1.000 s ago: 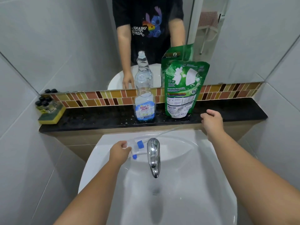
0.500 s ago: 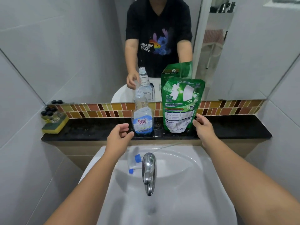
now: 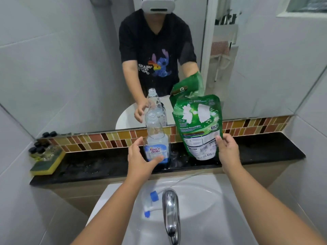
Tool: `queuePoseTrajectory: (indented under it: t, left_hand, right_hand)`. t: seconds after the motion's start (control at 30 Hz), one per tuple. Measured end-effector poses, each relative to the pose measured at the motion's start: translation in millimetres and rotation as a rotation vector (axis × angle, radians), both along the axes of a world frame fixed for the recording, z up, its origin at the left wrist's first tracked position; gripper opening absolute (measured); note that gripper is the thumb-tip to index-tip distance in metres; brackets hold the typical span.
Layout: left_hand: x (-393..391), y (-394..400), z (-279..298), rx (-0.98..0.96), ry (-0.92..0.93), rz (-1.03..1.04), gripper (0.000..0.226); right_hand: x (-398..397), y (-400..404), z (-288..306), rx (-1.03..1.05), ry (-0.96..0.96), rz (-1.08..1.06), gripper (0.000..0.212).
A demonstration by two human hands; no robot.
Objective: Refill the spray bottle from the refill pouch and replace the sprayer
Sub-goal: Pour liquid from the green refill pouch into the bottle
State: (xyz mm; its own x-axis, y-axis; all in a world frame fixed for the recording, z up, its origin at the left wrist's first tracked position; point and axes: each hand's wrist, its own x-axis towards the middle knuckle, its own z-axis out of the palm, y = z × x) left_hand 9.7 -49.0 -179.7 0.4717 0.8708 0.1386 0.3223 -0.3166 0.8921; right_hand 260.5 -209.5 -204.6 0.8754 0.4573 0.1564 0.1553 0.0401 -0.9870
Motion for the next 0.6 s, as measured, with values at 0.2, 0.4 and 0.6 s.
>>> queuePoseTrajectory:
  t: [0.2,0.4,0.6]
  left_hand:
    - [8.1,7.2,14.4,0.013,-0.048,-0.068,0.083]
    - [15.5,21.2,43.6,0.015,-0.104,-0.123,0.067]
    - [22.4,25.8,54.2,-0.022,-0.053,-0.13,0.066]
  right_hand:
    - [-1.8,-11.0,63.6,0.099,-0.142,-0.036,0.008]
    - [5.0,-20.6,140.6,0.038,-0.322,0.037,0.01]
    - [-1.6,-27.4,187.6,-0.075,-0.428,0.061,0.021]
